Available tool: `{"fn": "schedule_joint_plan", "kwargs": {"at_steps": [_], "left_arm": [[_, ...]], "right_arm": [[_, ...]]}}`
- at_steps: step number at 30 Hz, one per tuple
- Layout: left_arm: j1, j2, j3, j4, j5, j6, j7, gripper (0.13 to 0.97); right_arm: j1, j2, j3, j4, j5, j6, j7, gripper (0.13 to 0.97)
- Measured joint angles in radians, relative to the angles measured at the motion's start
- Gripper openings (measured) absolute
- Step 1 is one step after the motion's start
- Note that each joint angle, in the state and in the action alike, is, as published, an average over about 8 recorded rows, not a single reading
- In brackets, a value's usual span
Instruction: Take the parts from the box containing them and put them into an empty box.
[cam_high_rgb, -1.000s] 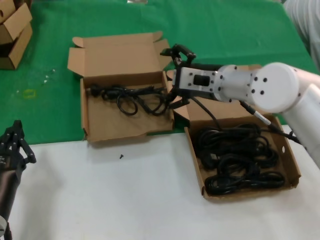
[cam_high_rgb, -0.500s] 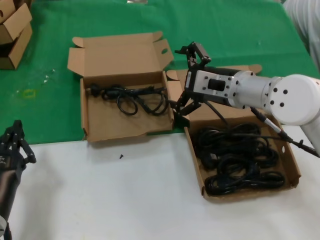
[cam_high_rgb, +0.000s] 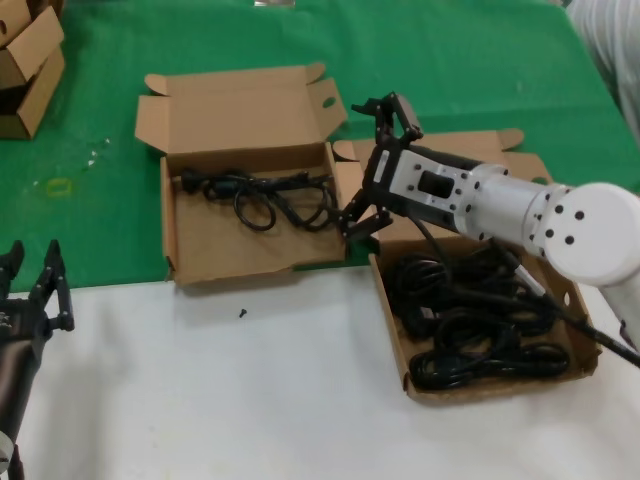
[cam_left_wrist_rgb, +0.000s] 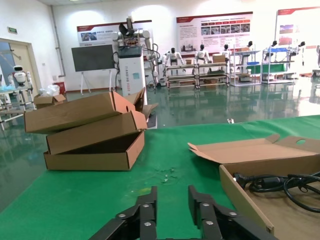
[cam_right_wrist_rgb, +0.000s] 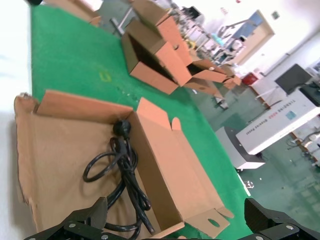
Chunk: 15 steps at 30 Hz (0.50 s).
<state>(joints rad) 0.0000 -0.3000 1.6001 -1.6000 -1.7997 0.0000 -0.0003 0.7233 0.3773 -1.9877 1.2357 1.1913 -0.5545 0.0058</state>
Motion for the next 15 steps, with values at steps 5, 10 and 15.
{"fn": "schedule_joint_plan", "kwargs": {"at_steps": [5, 10, 15], "left_arm": [[0.0, 0.0, 0.0, 0.0, 0.0, 0.0, 0.0, 0.277], [0.0, 0.0, 0.0, 0.0, 0.0, 0.0, 0.0, 0.342], [0.0, 0.0, 0.0, 0.0, 0.0, 0.0, 0.0, 0.451]], "right_arm": [[-0.053, -0.006, 0.029, 0.027, 0.045, 0.041, -0.001, 0.966], [-0.108, -0.012, 0.058, 0.054, 0.091, 0.083, -0.001, 0.966], [-0.162, -0.017, 0.087, 0.082, 0.137, 0.125, -0.001, 0.966]]}}
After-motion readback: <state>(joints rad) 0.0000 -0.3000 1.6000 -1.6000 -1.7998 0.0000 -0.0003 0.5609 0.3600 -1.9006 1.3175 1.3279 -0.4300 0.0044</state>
